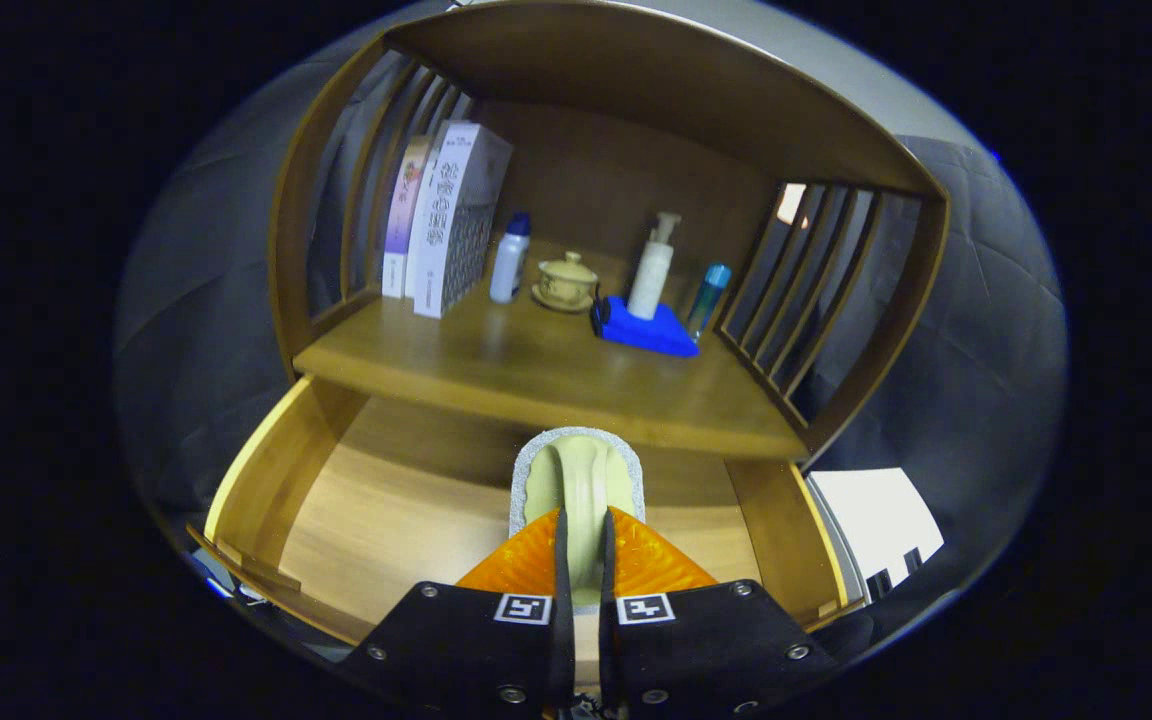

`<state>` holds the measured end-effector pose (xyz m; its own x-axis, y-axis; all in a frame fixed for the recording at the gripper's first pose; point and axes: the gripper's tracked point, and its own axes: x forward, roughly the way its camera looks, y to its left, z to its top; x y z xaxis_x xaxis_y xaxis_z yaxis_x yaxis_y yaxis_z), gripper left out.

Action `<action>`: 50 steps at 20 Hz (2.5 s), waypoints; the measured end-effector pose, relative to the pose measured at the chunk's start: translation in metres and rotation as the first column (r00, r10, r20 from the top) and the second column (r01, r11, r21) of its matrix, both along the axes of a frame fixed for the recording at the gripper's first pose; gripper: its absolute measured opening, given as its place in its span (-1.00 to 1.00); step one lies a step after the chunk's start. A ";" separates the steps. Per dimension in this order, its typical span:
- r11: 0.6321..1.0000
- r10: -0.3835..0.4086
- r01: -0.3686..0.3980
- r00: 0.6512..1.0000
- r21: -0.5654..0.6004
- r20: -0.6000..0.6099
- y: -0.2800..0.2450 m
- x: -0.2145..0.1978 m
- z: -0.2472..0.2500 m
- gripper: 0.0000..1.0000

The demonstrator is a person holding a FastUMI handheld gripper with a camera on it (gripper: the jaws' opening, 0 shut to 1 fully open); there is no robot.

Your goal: Pull open the drawer, take out the items inside it, and place them on the countertop above the cabinet.

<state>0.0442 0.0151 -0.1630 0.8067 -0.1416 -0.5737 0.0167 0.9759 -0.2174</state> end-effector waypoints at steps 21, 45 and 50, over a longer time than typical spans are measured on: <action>0.998 0.058 -0.059 0.998 0.021 0.035 -0.019 0.199 -0.015 -0.54; 0.956 0.122 -0.242 0.841 0.164 0.527 0.035 -0.078 0.093 0.90; 0.936 0.185 -0.314 0.825 0.160 0.534 0.051 -0.124 0.058 0.89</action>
<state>-0.0799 0.0663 -0.1046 0.9796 0.1886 -0.0687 -0.1901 0.9816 -0.0159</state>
